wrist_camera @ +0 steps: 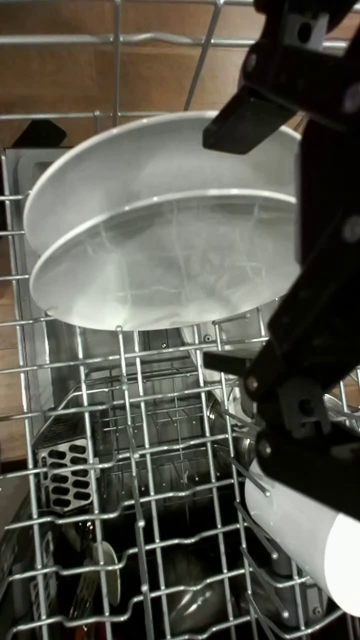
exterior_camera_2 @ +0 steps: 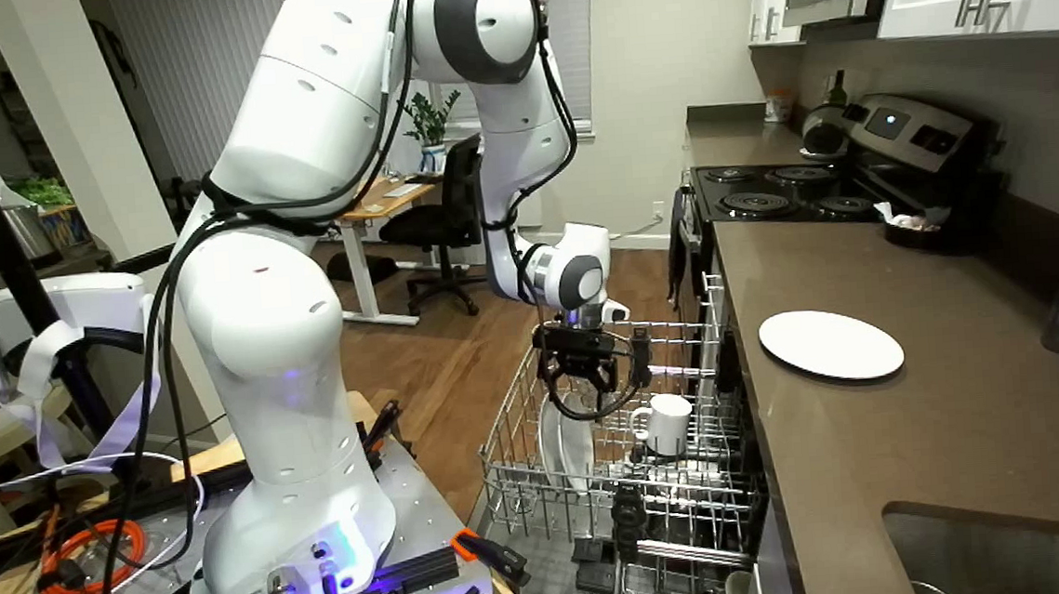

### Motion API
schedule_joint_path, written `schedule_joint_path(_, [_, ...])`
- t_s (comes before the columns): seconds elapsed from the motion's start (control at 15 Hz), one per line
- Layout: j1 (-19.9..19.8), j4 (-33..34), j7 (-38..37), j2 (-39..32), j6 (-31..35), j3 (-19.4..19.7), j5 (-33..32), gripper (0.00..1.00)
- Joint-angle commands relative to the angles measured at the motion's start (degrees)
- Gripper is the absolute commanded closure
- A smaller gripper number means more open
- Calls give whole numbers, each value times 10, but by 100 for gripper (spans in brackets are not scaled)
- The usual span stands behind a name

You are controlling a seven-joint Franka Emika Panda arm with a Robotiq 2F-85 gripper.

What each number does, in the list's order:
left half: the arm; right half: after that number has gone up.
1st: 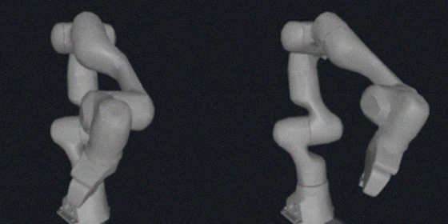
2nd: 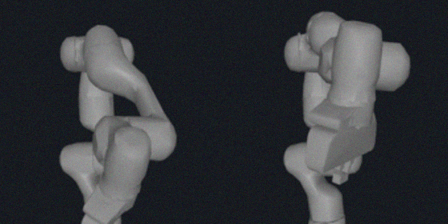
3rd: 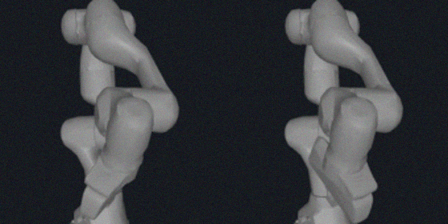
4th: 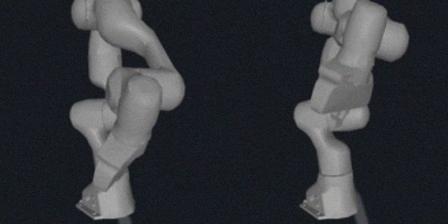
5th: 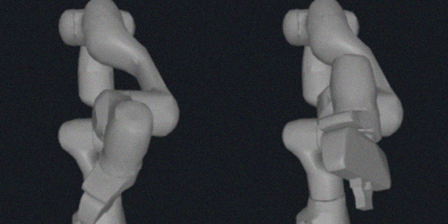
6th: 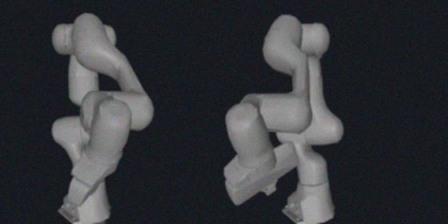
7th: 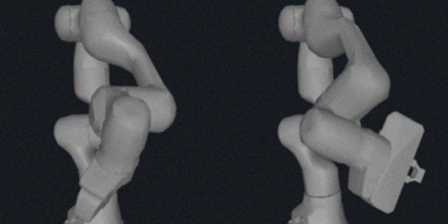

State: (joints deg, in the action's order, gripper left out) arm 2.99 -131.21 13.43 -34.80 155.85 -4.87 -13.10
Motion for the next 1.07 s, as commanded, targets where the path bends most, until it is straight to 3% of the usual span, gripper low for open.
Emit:
schedule_joint_path(0.0, [-2, 2, 19, -19, 46, 12, -18, 0])
schedule_joint_path(0.27, [-7, 8, 26, -39, 70, 6, -18, 0])
schedule_joint_path(0.33, [-8, 10, 28, -43, 74, 4, -17, 4])
schedule_joint_path(0.4, [-10, 11, 32, -48, 80, 2, -17, 24])
schedule_joint_path(0.53, [-20, 14, 42, -57, 92, -9, -12, 32])
schedule_joint_path(1.0, [-86, 11, 90, -69, 95, -70, 4, 77])
